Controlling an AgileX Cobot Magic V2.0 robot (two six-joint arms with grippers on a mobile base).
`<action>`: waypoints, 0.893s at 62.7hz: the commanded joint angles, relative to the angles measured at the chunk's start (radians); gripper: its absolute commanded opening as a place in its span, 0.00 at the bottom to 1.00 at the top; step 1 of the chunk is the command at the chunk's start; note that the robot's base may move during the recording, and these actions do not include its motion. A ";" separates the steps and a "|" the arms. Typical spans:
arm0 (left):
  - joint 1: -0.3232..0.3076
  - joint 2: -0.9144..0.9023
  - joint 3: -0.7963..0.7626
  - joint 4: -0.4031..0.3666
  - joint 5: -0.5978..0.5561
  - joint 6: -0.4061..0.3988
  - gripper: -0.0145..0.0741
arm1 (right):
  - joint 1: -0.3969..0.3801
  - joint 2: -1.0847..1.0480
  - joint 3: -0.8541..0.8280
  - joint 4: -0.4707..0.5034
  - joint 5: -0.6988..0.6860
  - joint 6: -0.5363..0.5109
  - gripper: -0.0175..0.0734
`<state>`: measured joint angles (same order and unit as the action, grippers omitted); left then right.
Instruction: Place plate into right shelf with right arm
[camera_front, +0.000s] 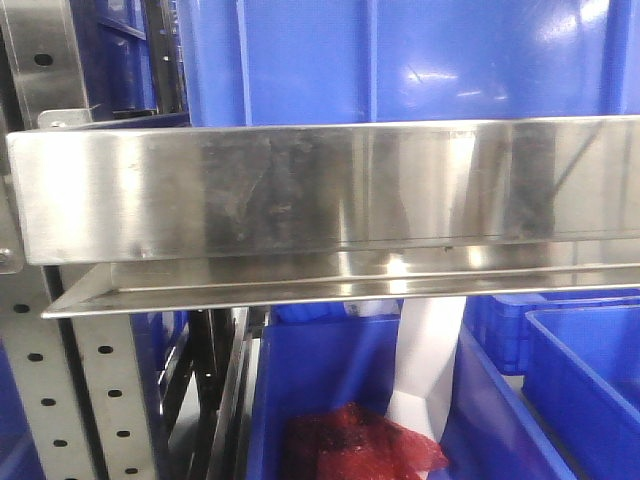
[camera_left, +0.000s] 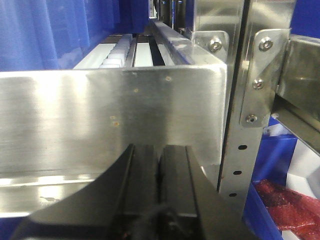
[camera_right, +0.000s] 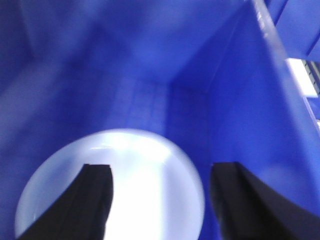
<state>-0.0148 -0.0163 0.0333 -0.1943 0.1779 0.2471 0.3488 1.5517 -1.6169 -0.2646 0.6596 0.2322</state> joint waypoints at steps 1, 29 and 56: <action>-0.005 -0.011 0.007 -0.008 -0.083 -0.003 0.11 | -0.003 -0.113 -0.035 0.013 -0.068 0.002 0.73; -0.005 -0.011 0.007 -0.008 -0.083 -0.003 0.11 | -0.003 -0.610 0.325 0.041 -0.084 -0.006 0.22; -0.005 -0.011 0.007 -0.008 -0.083 -0.003 0.11 | -0.003 -1.246 0.917 0.041 -0.166 -0.005 0.22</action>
<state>-0.0148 -0.0163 0.0333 -0.1943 0.1779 0.2471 0.3488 0.3916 -0.7474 -0.2131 0.5935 0.2322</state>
